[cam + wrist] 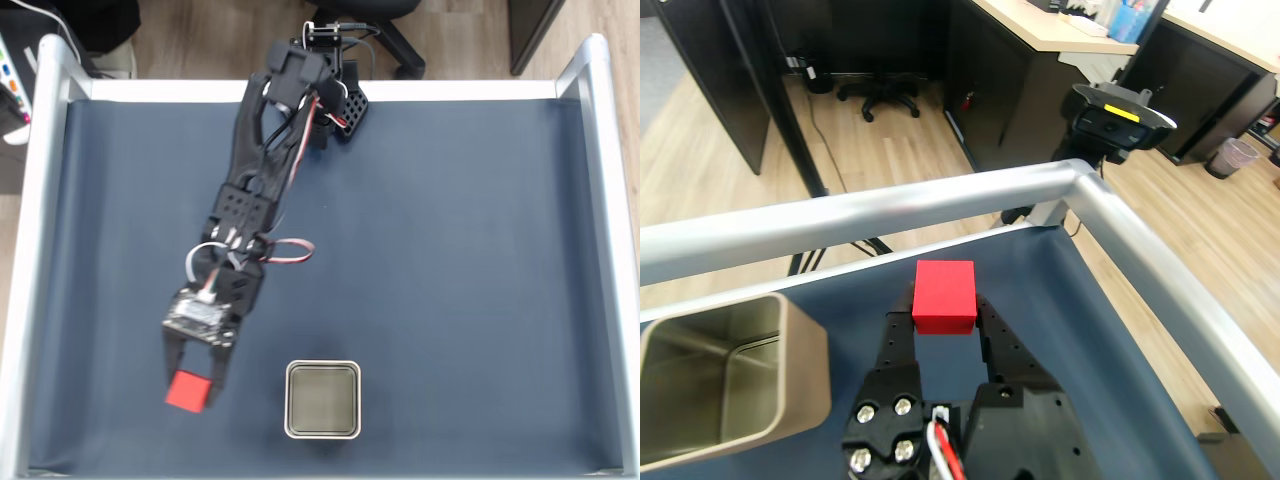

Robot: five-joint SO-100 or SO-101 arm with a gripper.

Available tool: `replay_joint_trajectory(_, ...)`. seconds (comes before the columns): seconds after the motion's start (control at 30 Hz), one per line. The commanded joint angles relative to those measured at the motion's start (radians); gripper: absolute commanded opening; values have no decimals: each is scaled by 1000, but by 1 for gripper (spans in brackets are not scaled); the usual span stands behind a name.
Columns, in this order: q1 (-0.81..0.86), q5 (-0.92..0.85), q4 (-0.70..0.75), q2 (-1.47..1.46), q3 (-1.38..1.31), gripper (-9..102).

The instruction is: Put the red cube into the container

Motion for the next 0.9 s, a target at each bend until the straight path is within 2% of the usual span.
replay_joint_trajectory(0.0,-55,8,63,150,6,0)
replay_joint_trajectory(0.2,-190,29,156,253,25,0)
replay_joint_trajectory(0.37,-268,11,163,296,77,0)
replay_joint_trajectory(0.63,-311,-25,5,305,225,0)
replay_joint_trajectory(0.87,-314,8,-29,259,229,0)
